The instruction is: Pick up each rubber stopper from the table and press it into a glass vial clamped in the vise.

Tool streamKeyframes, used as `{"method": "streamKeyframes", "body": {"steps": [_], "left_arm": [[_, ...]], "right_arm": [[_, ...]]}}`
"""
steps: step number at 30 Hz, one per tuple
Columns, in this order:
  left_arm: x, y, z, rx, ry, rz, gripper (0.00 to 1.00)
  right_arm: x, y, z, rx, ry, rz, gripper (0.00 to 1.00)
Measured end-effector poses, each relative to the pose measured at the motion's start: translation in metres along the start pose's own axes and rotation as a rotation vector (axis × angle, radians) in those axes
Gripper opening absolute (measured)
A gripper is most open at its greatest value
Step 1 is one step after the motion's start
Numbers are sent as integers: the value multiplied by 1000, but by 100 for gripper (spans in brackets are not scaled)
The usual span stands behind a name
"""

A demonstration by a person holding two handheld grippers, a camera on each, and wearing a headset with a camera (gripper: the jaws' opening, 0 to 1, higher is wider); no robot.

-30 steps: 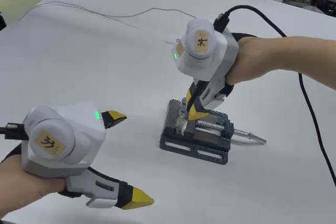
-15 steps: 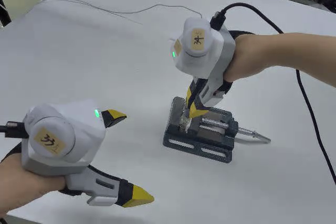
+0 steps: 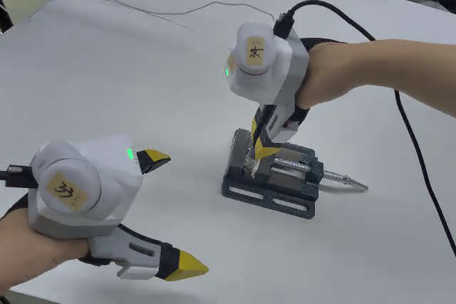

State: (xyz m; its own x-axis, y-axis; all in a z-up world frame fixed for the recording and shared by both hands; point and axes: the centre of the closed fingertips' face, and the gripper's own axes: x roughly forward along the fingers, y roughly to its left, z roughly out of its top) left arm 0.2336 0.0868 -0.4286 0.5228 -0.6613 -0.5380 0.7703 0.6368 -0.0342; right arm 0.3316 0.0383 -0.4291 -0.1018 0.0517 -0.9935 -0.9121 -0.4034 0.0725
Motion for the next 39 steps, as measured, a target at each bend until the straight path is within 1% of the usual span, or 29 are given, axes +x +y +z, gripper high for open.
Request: {"method": "streamKeyframes", "body": {"steps": [1, 6, 8, 9, 18, 21, 27, 30, 33, 36, 39], "left_arm": [[0, 0, 0, 0, -1, 0, 96], [2, 0, 0, -3, 0, -2, 96], [2, 0, 0, -3, -1, -1, 95], [2, 0, 0, -3, -1, -3, 95], [5, -1, 0, -5, -1, -4, 95], [6, -2, 0, -6, 1, -8, 95], [6, -2, 1, -4, -1, -9, 95], [6, -1, 2, -5, -4, -6, 95], [5, 0, 2, -4, -1, -5, 94], [5, -1, 1, -4, 0, -6, 94], [5, -2, 1, -6, 2, -7, 94]], "right_arm": [[0, 0, 0, 18, 5, 2, 4], [1, 0, -1, 63, 29, 13, 4], [1, 0, -1, 64, 32, 15, 4], [1, 0, -1, 86, 34, 18, 4], [1, 0, -1, 153, 20, 24, 3], [2, 0, -1, 176, 18, 28, 3], [3, 0, -1, 179, 24, 27, 3], [3, 1, -1, 182, 17, 27, 3], [2, 2, -2, 157, 6, 20, 4], [2, 1, -3, 155, -11, 18, 5], [2, 1, -2, 127, -19, 14, 5]]}}
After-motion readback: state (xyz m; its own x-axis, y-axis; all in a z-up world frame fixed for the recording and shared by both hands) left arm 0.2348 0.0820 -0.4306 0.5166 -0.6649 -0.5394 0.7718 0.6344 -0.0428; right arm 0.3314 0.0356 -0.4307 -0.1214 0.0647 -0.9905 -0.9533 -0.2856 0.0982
